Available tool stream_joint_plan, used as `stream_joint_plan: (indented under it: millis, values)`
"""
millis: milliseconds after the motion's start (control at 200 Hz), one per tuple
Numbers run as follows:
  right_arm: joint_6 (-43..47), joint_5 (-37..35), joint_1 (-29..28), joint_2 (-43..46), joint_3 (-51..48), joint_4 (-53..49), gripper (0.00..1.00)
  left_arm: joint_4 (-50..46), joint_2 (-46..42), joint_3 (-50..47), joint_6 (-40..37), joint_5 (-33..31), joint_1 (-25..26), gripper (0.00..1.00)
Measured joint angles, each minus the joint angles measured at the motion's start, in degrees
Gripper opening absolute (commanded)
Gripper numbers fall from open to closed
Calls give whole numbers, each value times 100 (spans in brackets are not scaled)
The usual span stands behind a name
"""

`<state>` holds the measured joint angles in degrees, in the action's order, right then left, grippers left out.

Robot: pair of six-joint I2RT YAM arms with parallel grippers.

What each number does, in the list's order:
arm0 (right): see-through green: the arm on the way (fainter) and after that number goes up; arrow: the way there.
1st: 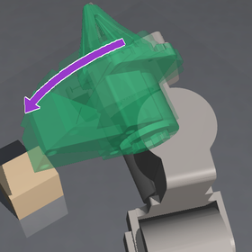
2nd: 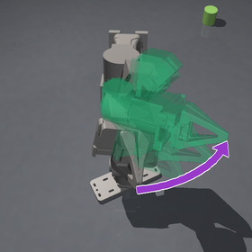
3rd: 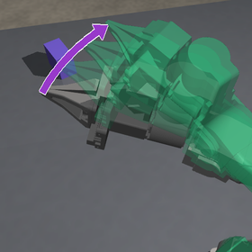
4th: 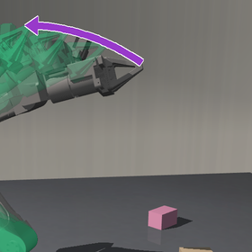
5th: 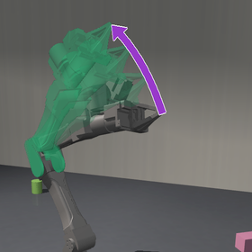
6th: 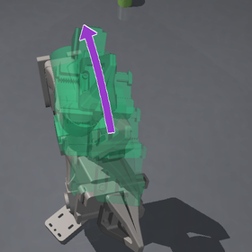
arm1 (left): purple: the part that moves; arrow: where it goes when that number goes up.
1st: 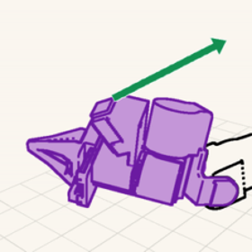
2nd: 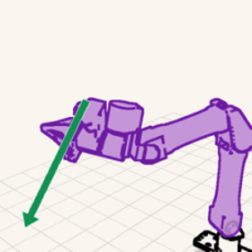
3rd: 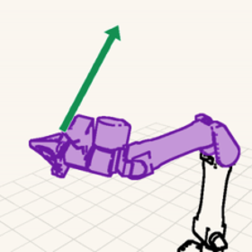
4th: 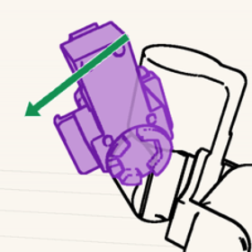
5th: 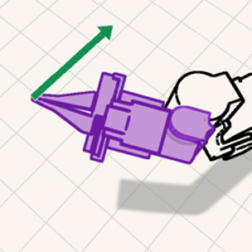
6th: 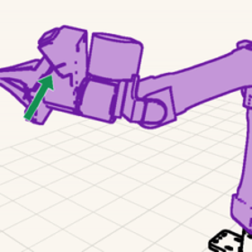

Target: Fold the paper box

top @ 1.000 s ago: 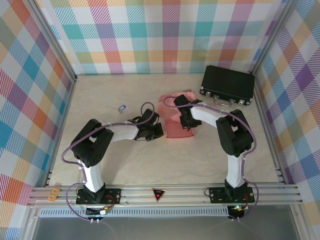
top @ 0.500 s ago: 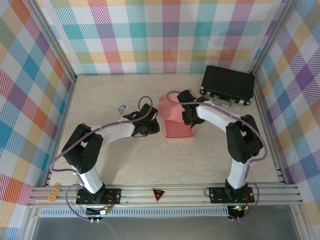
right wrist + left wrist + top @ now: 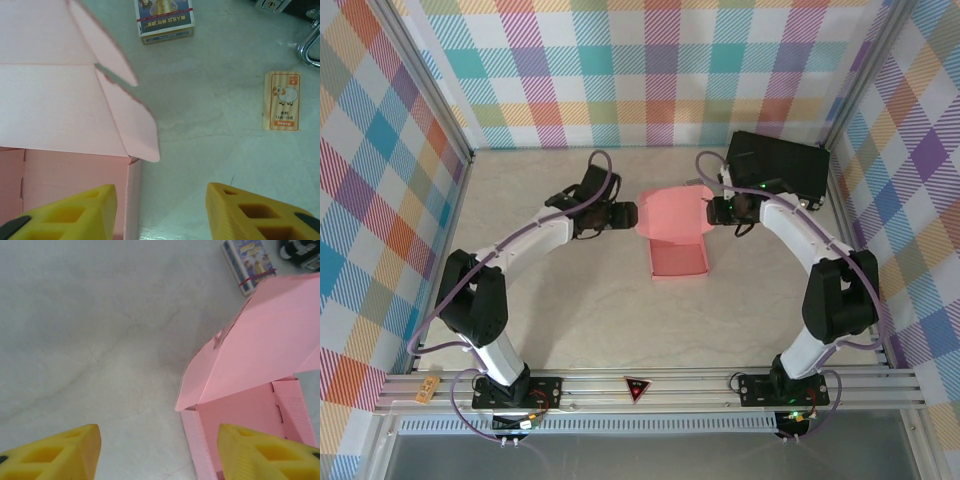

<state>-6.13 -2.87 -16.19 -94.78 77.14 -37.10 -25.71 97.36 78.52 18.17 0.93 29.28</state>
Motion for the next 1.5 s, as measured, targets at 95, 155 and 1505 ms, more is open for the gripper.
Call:
stream_joint_plan:
  millis: [95, 155, 1505]
  values:
    - [396, 420, 271, -33, 35, 28, 56, -4, 46, 264, -348, 214, -136, 77]
    - [638, 691, 378, -129, 144, 42, 58, 24, 129, 415, -595, 378, -212, 79]
    - [2387, 2461, 640, -1537, 922, 109, 34, -437, 1947, 1725, -1462, 1937, -356, 44]
